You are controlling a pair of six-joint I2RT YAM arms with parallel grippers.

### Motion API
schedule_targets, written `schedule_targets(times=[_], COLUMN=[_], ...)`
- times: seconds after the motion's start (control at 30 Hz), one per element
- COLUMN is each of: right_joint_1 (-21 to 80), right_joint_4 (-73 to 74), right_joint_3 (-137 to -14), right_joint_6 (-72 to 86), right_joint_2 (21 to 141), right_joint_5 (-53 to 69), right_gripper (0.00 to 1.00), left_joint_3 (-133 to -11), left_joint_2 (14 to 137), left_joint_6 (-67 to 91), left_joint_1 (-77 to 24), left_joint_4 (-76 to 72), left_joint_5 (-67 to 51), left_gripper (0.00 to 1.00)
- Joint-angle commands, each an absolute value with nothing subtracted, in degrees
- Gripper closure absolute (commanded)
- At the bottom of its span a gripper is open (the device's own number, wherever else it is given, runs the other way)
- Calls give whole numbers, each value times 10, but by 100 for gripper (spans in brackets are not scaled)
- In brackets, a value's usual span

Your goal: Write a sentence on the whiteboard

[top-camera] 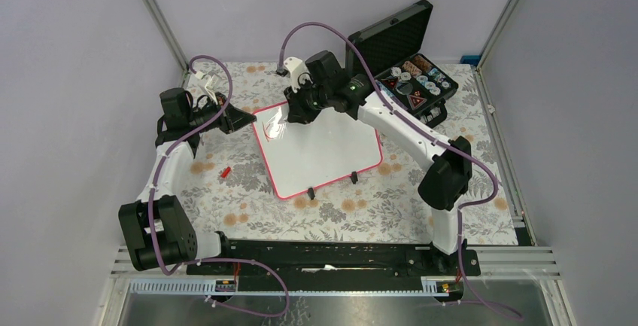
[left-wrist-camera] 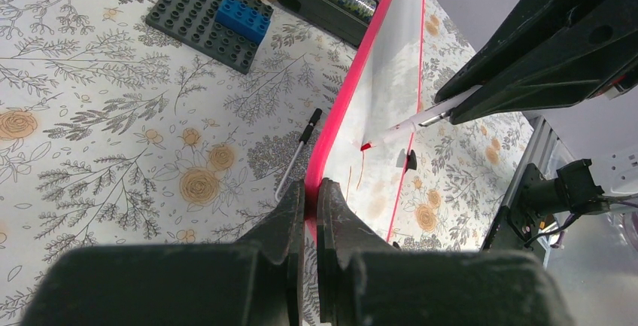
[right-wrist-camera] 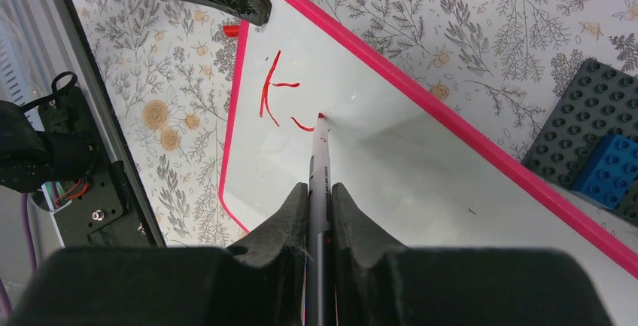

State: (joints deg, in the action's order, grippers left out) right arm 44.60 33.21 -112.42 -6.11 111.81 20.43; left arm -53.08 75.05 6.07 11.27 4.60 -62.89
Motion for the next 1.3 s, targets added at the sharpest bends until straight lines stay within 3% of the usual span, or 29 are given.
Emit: schedule_targets(times=[0.0, 1.27], right_joint_1=[449, 456], right_joint_4=[339, 327], right_joint_3=[-1159, -1073], right_joint_6=[-73, -87], right_joint_2=[1136, 1096], right_joint_5=[195, 188], right_gripper=[100, 100], left_joint_3=[-526, -524], left_joint_2=[741, 737], left_joint_6=[37, 35], left_joint_1=[104, 104], left_joint_4=[31, 31], left_joint_5=[-633, -631], left_gripper=[100, 100])
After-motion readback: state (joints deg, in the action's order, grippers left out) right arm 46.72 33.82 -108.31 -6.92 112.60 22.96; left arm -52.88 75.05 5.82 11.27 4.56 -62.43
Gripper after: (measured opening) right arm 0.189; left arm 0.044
